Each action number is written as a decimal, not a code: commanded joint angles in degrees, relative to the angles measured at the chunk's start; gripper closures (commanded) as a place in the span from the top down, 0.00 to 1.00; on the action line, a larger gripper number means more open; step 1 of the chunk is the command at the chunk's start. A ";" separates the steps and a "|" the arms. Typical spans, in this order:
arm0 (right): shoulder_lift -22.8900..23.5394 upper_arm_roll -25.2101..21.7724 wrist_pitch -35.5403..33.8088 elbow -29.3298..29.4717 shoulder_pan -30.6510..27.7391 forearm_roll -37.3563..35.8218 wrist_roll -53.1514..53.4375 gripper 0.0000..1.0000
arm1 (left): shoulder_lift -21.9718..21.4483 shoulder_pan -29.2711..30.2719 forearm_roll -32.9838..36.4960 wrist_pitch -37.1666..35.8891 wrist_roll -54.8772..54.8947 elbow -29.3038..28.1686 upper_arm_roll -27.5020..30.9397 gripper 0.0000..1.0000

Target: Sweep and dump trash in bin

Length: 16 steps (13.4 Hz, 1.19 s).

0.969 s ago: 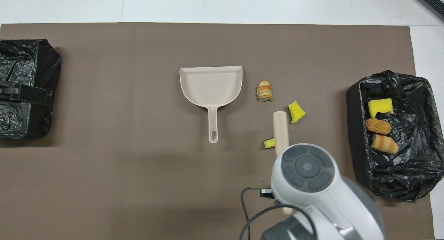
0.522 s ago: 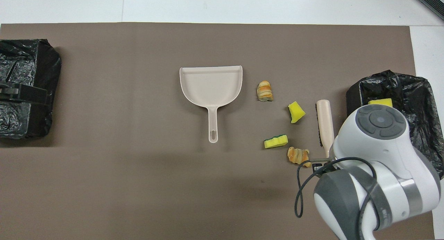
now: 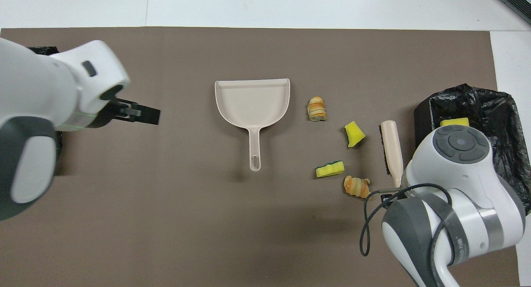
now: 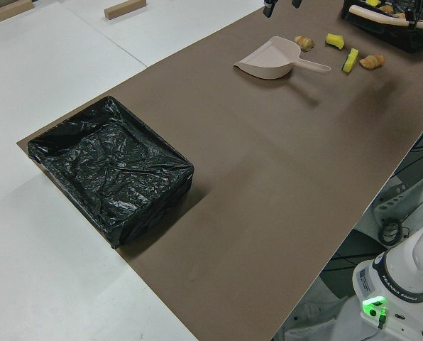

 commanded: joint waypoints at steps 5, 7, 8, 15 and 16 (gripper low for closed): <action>3.37 0.90 4.52 -0.86 -1.74 -0.88 -2.61 0.00 | 14.86 -13.65 0.33 16.37 -18.41 -1.66 0.94 1.00; 4.70 0.90 5.76 -0.69 -2.00 -1.75 -3.05 0.00 | 16.98 -15.24 0.33 16.64 -19.04 -2.18 0.94 1.00; 4.70 0.90 5.76 -0.69 -2.01 -2.11 -3.84 0.00 | 16.82 -15.77 0.33 17.51 -19.04 -3.93 0.94 1.00; 9.45 1.25 9.81 0.10 -1.74 -2.73 -6.57 0.00 | 18.84 -18.94 1.21 25.60 -22.82 -7.55 1.11 0.42; 9.45 1.34 9.89 0.10 -1.65 -2.12 -7.53 0.00 | 18.75 -18.85 1.99 25.08 -22.73 -7.55 1.12 0.19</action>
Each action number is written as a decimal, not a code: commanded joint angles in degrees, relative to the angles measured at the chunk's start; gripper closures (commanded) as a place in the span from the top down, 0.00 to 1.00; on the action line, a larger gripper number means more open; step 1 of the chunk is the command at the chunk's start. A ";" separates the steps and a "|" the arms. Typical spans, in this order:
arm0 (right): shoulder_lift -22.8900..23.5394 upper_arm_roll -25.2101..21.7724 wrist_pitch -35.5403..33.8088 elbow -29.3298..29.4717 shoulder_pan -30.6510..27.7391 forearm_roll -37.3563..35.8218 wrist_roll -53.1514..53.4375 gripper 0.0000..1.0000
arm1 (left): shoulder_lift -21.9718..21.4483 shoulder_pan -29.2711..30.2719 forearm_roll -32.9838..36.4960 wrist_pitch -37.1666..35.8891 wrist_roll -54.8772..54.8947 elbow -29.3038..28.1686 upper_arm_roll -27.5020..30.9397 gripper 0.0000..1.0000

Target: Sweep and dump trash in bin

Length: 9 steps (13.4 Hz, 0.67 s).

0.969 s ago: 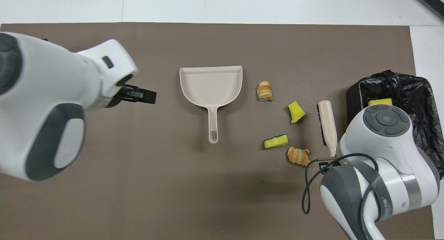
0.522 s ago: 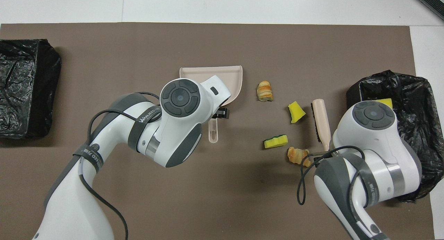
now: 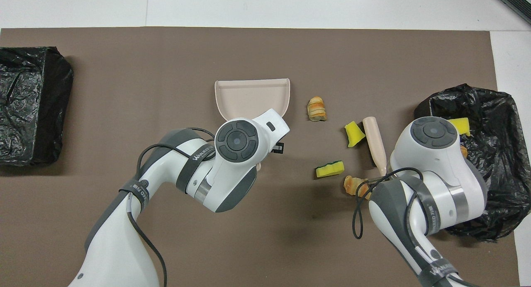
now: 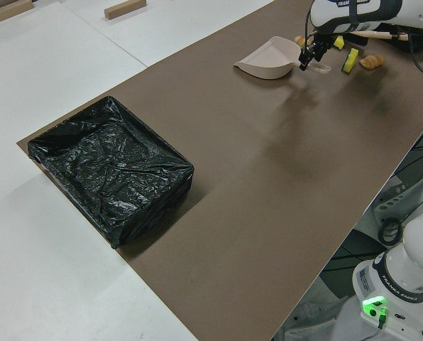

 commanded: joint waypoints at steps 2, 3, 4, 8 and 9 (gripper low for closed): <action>0.32 0.67 -0.26 0.80 -0.37 -0.27 -2.89 0.00 | -1.18 -0.43 6.95 -1.88 -0.39 -0.56 1.33 0.00; 0.23 0.67 -0.52 0.88 -0.28 -0.19 -2.63 0.00 | -1.88 0.09 11.16 -3.38 1.01 -0.13 1.42 0.00; -0.20 0.67 -1.05 1.15 -0.28 -0.19 -2.01 0.00 | -2.93 0.62 12.86 -4.00 4.59 -0.30 1.51 0.00; -1.35 0.67 -4.21 3.25 -0.37 -0.10 -2.10 0.00 | -7.50 4.75 12.87 -15.22 30.84 -0.56 1.68 0.00; -2.05 0.67 -5.00 3.52 -0.37 -0.10 -2.10 0.00 | -7.86 6.23 12.87 -16.56 36.99 -0.65 1.68 0.00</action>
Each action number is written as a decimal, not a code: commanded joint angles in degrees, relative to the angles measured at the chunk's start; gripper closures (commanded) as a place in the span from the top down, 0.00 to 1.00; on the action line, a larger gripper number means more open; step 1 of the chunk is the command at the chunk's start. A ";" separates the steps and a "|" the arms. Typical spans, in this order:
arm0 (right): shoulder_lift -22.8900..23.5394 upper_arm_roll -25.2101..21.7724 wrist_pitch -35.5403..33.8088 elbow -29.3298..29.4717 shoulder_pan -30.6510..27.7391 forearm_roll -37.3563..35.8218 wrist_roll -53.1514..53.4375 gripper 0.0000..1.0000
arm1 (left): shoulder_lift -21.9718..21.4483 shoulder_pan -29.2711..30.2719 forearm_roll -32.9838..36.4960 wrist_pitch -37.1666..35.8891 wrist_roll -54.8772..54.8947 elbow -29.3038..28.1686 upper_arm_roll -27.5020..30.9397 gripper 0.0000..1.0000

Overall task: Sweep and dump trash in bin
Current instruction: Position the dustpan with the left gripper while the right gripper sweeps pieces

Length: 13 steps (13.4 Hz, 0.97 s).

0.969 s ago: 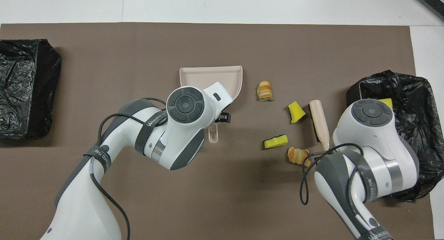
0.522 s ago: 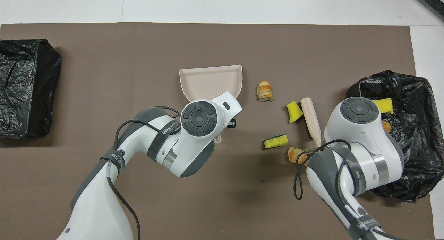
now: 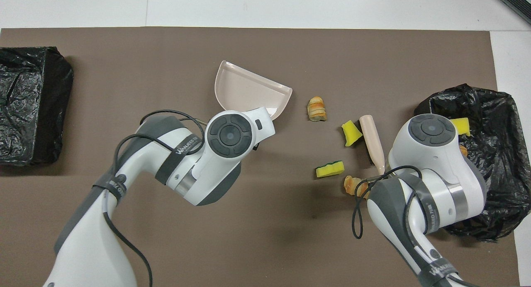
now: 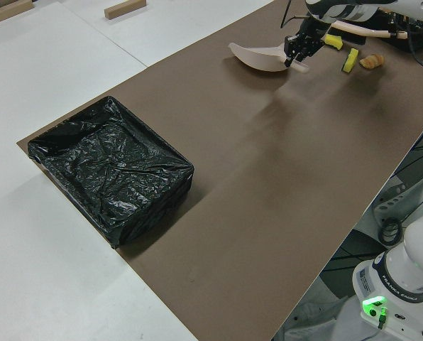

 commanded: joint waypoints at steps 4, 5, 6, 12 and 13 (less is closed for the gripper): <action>-1.74 0.36 -3.03 1.02 -0.37 -0.10 -1.10 0.00 | -3.12 3.72 1.62 -6.46 30.06 -2.22 -0.08 0.00; -1.92 0.36 -3.03 0.93 -0.37 -0.10 -1.01 0.00 | -3.74 3.80 3.80 -6.56 32.19 -3.10 -0.17 0.00; -1.92 0.36 -3.03 0.84 -0.37 -0.10 -0.93 0.00 | -4.44 3.80 5.73 -6.21 34.74 -4.33 -0.25 0.00; -3.32 0.45 -6.53 0.23 1.29 -0.28 7.91 0.00 | -4.80 4.33 6.02 -4.11 48.73 -5.83 -0.25 0.00; -4.28 0.45 -7.33 -0.65 2.87 -0.28 11.95 0.00 | -4.62 4.16 5.93 -4.19 48.91 -5.92 -0.34 0.00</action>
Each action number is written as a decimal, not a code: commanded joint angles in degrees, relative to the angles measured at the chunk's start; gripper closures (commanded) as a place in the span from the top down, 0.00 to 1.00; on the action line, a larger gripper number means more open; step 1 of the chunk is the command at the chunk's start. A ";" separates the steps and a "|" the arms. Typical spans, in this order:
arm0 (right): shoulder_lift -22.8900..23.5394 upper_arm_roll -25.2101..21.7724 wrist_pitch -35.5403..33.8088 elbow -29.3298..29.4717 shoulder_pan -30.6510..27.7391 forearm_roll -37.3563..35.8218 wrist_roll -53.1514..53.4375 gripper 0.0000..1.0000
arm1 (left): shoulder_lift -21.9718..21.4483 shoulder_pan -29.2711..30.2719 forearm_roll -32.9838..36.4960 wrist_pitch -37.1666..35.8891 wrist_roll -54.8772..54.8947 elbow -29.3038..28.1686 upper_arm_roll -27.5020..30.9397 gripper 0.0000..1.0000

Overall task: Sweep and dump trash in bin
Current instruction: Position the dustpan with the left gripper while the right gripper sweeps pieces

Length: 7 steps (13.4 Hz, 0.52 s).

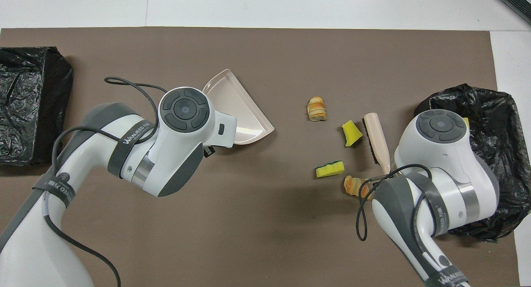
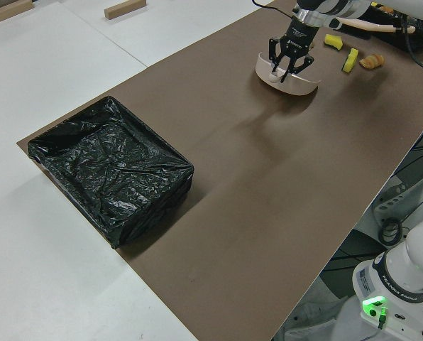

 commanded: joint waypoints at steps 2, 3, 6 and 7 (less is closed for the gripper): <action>-5.32 0.44 -3.08 -4.80 2.75 -0.19 10.81 0.00 | -1.48 -0.07 1.09 2.84 1.49 -3.07 -0.43 0.00; -6.73 0.44 -3.69 -6.82 2.66 0.16 11.26 0.00 | -1.48 -0.07 1.09 2.93 1.49 -3.16 -0.43 0.00; -12.35 0.53 -2.74 -14.20 3.71 4.54 11.79 0.00 | -1.65 0.19 1.01 5.74 3.75 -4.29 -0.52 0.00; -13.32 0.44 -0.04 -16.40 3.80 7.34 10.92 0.00 | -1.65 0.19 1.01 5.92 7.69 -4.47 -0.43 0.00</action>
